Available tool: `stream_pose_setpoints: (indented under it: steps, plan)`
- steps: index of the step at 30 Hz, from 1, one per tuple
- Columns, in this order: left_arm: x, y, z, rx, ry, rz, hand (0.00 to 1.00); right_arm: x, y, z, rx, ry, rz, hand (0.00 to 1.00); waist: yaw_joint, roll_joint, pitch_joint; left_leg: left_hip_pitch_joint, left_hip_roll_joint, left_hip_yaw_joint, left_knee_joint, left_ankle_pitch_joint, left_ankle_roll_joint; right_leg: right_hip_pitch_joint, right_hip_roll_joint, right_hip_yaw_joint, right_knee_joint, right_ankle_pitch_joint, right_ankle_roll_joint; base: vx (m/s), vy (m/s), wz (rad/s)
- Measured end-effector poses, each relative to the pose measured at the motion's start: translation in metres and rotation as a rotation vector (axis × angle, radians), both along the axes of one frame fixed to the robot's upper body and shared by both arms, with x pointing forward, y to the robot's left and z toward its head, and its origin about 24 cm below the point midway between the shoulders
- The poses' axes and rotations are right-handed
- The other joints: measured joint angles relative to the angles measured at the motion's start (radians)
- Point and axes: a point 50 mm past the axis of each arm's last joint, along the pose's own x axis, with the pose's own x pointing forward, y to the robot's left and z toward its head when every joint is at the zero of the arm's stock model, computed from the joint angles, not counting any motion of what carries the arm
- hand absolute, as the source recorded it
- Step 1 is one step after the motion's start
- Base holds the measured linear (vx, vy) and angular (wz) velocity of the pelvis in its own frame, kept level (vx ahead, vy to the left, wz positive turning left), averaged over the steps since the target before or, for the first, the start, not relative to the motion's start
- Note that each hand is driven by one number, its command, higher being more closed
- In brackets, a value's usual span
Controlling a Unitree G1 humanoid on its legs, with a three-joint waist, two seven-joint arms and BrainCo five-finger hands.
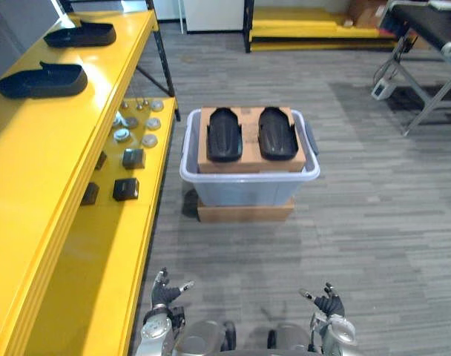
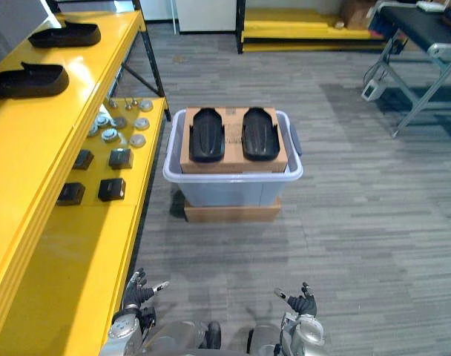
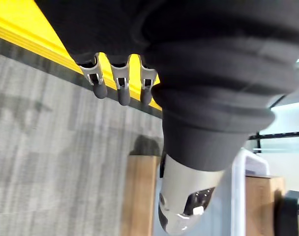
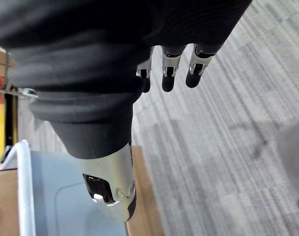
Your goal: Walk over and take plastic housings, then place them on the shelf
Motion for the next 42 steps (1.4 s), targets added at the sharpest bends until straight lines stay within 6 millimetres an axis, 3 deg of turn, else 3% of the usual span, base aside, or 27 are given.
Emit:
stream_pose_setpoints:
  steps: [1,2,3,4,5,6,7,9,10,11,12,14,18,19,20,24,28,31,35,38,42]
  plan:
    - [-0.001,0.000,-0.001,-0.001,0.005,0.000,0.00,-0.001,0.000,-0.001,0.001,0.004,-0.001,0.00,-0.005,-0.001,0.000,0.017,0.006,-0.008,-0.007,-0.008,-0.013,-0.003,0.007,0.000,-0.076,0.008,0.002,0.40,-0.082,0.39]
    - [-0.005,0.002,-0.004,0.003,0.023,0.002,0.00,-0.004,0.001,-0.004,0.007,0.023,-0.001,0.00,-0.014,-0.004,-0.004,0.036,0.015,-0.025,-0.018,-0.024,-0.035,-0.004,0.027,0.020,-0.242,0.056,-0.005,0.31,-0.080,0.37]
    - [-0.008,0.003,-0.005,0.007,0.034,0.002,0.00,-0.005,0.002,-0.005,0.012,0.035,0.000,0.00,-0.018,-0.011,-0.012,0.045,0.018,-0.030,-0.028,-0.030,-0.045,-0.003,0.034,0.039,-0.312,0.084,-0.011,0.49,-0.176,0.55]
    - [-0.014,0.007,-0.010,0.015,0.065,0.003,0.00,-0.009,0.003,-0.010,0.020,0.065,-0.002,0.00,-0.024,-0.023,-0.022,0.075,0.031,-0.059,-0.042,-0.049,-0.077,-0.001,0.049,0.058,-0.403,0.188,-0.031,0.33,-0.136,0.48]
    - [-0.018,0.008,-0.012,0.016,0.080,0.005,0.00,-0.013,0.003,-0.011,0.023,0.081,-0.004,0.00,-0.025,-0.023,-0.029,0.088,0.042,-0.076,-0.042,-0.056,-0.089,0.007,0.056,0.055,-0.408,0.225,-0.044,0.62,-0.288,0.61]
    - [-0.026,0.009,-0.015,0.018,0.103,0.014,0.00,-0.018,0.005,-0.015,0.032,0.108,-0.004,0.00,-0.026,-0.025,-0.059,0.097,0.070,-0.102,-0.033,-0.068,-0.110,0.014,0.085,0.039,-0.413,0.290,-0.089,0.46,-0.231,0.39]
    - [-0.030,0.011,-0.016,0.015,0.115,0.028,0.00,-0.018,0.005,-0.015,0.032,0.113,-0.003,0.00,-0.023,-0.010,-0.065,0.085,0.098,-0.109,0.014,-0.072,-0.117,0.032,0.106,0.021,-0.408,0.275,-0.098,0.66,-0.353,0.40]
    - [-0.031,0.009,-0.017,-0.007,0.115,0.066,0.00,-0.009,0.004,-0.011,0.019,0.082,0.017,0.00,-0.027,0.018,-0.058,-0.038,0.121,-0.115,0.307,-0.054,-0.119,0.083,0.140,-0.011,-0.429,0.242,-0.131,0.48,-0.289,0.18]
    - [-0.031,0.004,-0.018,-0.030,0.115,0.084,0.00,-0.004,0.001,-0.008,0.006,0.067,0.030,0.00,-0.017,0.046,-0.054,-0.149,0.153,-0.113,0.555,0.036,-0.114,0.135,0.167,-0.010,-0.456,0.227,-0.146,0.50,-0.248,-0.17]
    - [-0.033,0.001,-0.019,-0.037,0.119,0.086,0.00,0.001,0.002,-0.005,0.006,0.046,0.031,0.00,-0.010,0.057,-0.050,-0.214,0.187,-0.099,0.706,0.040,-0.108,0.189,0.190,0.000,-0.478,0.214,-0.164,0.40,-0.160,-0.32]
    - [-0.033,0.002,-0.019,-0.035,0.120,0.084,0.00,0.005,0.004,-0.004,0.011,0.032,0.033,0.00,-0.001,0.052,-0.047,-0.241,0.198,-0.088,0.742,0.023,-0.106,0.229,0.193,0.011,-0.493,0.208,-0.173,0.38,-0.143,-0.33]
    - [-0.028,0.001,-0.016,-0.035,0.099,0.080,0.00,0.009,0.004,-0.002,0.011,0.009,0.029,0.00,0.007,0.029,-0.044,-0.274,0.207,-0.064,0.658,0.004,-0.131,0.291,0.183,0.035,-0.541,0.208,-0.173,0.28,-0.127,-0.31]
    - [-0.019,-0.007,-0.013,-0.045,0.075,0.048,0.00,0.008,-0.008,0.000,0.007,-0.005,-0.039,0.00,0.003,0.044,-0.053,-0.292,0.232,-0.069,0.280,0.009,-0.148,0.337,0.178,0.049,-0.585,0.192,-0.145,0.22,0.007,-0.12]
    - [-0.018,-0.010,-0.013,-0.047,0.074,0.037,0.00,0.004,-0.013,-0.001,0.001,0.003,-0.059,0.00,0.001,0.053,-0.056,-0.281,0.229,-0.072,0.181,0.039,-0.160,0.337,0.177,0.049,-0.584,0.184,-0.133,0.15,0.144,0.03]
    - [-0.018,-0.012,-0.013,-0.054,0.074,0.036,0.00,-0.002,-0.019,-0.002,-0.009,0.020,-0.074,0.00,0.002,0.070,-0.064,-0.263,0.224,-0.077,0.085,0.131,-0.145,0.338,0.183,0.051,-0.579,0.173,-0.116,0.17,0.176,-0.06]
    - [-0.027,-0.001,-0.018,-0.024,0.113,0.037,0.00,-0.014,-0.017,-0.007,0.013,0.045,-0.117,0.00,0.004,0.011,-0.075,-0.189,0.177,-0.017,0.007,0.136,-0.134,0.352,0.119,0.097,-0.566,0.145,-0.072,0.11,0.136,-0.17]
    - [-0.032,0.011,-0.019,0.010,0.131,0.033,0.00,-0.015,-0.029,-0.004,0.003,0.028,-0.172,0.00,0.002,0.006,-0.080,-0.170,0.146,0.014,-0.012,0.126,-0.109,0.351,0.087,0.130,-0.572,0.141,-0.046,0.05,0.129,-0.22]
    - [-0.035,0.021,-0.018,0.042,0.139,0.028,0.00,-0.003,-0.057,0.017,-0.076,-0.071,-0.230,0.00,-0.007,0.008,-0.081,-0.162,0.125,0.025,-0.042,0.130,-0.100,0.349,0.070,0.150,-0.595,0.150,-0.031,0.04,0.098,-0.12]
    - [-0.047,0.027,-0.020,0.070,0.169,0.001,0.00,0.031,-0.099,0.074,-0.256,-0.309,-0.257,0.00,-0.024,0.006,-0.082,-0.163,0.102,0.034,-0.077,0.141,-0.081,0.335,0.054,0.163,-0.624,0.159,-0.018,0.05,0.058,-0.07]
    - [-0.050,0.026,-0.021,0.070,0.178,-0.009,0.00,0.053,-0.108,0.110,-0.337,-0.455,-0.248,0.00,-0.023,0.006,-0.082,-0.160,0.090,0.033,-0.096,0.146,-0.072,0.334,0.052,0.173,-0.641,0.166,-0.010,0.09,0.022,-0.09]
    - [-0.049,0.025,-0.021,0.074,0.173,-0.028,0.00,0.077,-0.099,0.137,-0.400,-0.570,-0.198,0.00,-0.023,0.006,-0.082,-0.160,0.082,0.024,-0.109,0.152,-0.063,0.336,0.046,0.175,-0.659,0.172,-0.008,0.06,0.010,-0.02]
